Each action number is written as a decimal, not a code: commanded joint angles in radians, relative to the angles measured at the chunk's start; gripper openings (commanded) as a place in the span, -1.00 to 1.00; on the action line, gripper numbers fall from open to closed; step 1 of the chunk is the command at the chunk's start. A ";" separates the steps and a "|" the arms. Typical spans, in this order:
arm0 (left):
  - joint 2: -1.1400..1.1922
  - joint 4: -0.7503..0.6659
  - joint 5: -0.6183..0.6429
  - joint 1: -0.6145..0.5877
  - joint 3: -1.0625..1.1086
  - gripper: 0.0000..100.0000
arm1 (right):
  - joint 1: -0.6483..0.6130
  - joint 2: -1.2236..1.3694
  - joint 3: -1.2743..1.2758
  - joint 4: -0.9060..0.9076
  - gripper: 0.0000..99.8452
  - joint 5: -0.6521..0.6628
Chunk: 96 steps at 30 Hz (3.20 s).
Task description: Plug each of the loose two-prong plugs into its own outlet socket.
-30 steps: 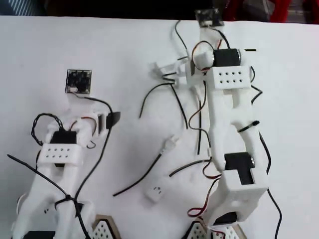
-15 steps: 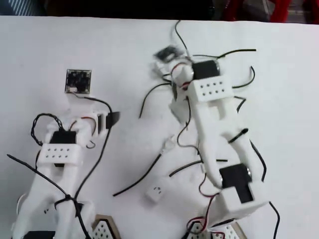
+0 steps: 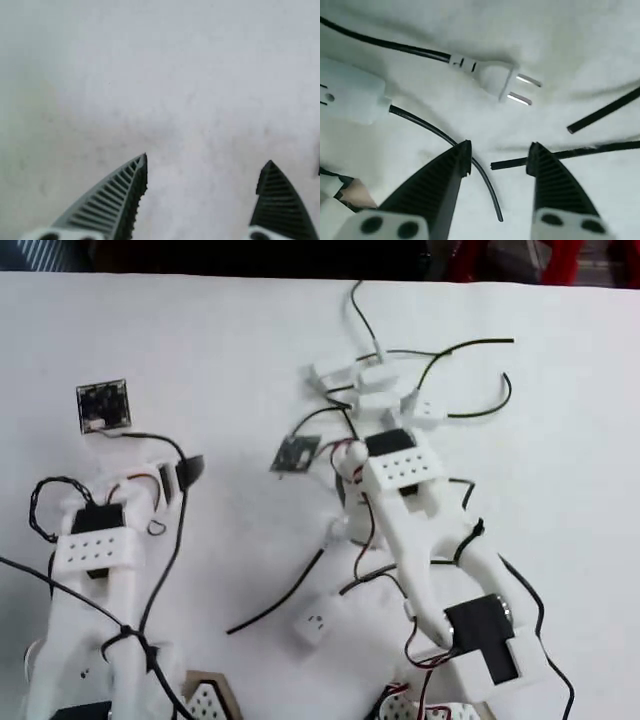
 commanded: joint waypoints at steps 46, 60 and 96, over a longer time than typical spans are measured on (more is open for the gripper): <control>-0.036 0.049 0.014 -0.030 -0.083 -0.31 | -0.053 0.171 -0.147 -0.358 -0.96 -0.839; -0.036 0.048 0.014 -0.028 -0.081 -0.31 | -0.099 0.131 -0.209 -0.255 -0.65 -0.896; -0.036 0.048 0.009 -0.002 -0.080 -0.31 | -0.028 0.423 -0.436 -0.133 -0.97 -0.437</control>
